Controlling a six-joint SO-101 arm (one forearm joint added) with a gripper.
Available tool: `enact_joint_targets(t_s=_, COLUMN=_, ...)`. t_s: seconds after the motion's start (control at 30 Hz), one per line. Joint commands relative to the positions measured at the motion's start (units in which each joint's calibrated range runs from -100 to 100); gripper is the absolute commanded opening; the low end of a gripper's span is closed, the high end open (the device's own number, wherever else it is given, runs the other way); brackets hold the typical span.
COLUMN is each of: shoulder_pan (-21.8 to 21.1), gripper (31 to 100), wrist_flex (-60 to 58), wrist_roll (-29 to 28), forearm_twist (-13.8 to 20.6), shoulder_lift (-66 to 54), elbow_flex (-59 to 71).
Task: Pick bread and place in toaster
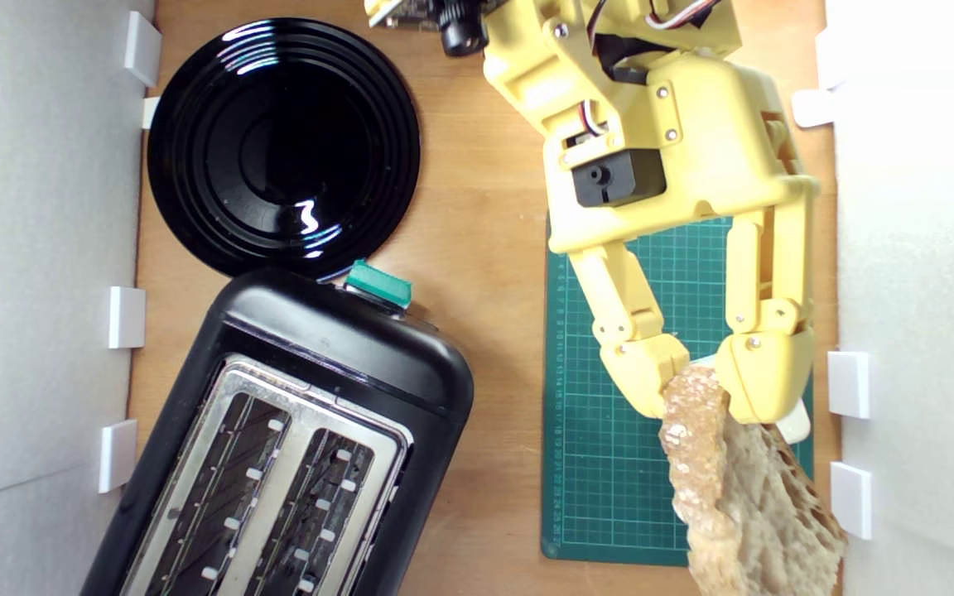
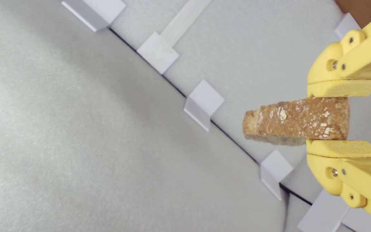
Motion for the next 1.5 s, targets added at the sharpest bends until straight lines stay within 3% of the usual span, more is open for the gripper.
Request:
enact_joint_targets(t_s=0.0, shoulder_pan=-0.2, gripper=57.5, wrist_flex=5.7, wrist_roll=2.9, forearm_twist=0.4, shoulder_lift=0.9, elbow_flex=-13.9)
enact_joint_targets(t_s=0.27, shoulder_pan=0.9, gripper=57.5, wrist_flex=15.8, wrist_roll=10.7, forearm_twist=1.1, shoulder_lift=8.1, elbow_flex=-32.6)
enact_joint_targets(t_s=0.8, shoulder_pan=11.7, gripper=57.5, wrist_flex=26.2, wrist_roll=25.2, forearm_twist=0.8, shoulder_lift=7.8, elbow_flex=-40.6)
enact_joint_targets(t_s=1.17, shoulder_pan=21.5, gripper=57.5, wrist_flex=26.9, wrist_roll=30.0, forearm_twist=1.4, shoulder_lift=7.7, elbow_flex=-40.6)
enact_joint_targets(t_s=1.23, shoulder_pan=22.3, gripper=57.5, wrist_flex=27.0, wrist_roll=30.6, forearm_twist=1.6, shoulder_lift=7.7, elbow_flex=-40.6)
enact_joint_targets(t_s=1.33, shoulder_pan=22.5, gripper=57.5, wrist_flex=29.9, wrist_roll=30.9, forearm_twist=4.8, shoulder_lift=7.7, elbow_flex=-40.6)
enact_joint_targets(t_s=1.47, shoulder_pan=22.7, gripper=57.5, wrist_flex=30.5, wrist_roll=30.9, forearm_twist=5.4, shoulder_lift=7.7, elbow_flex=-40.3)
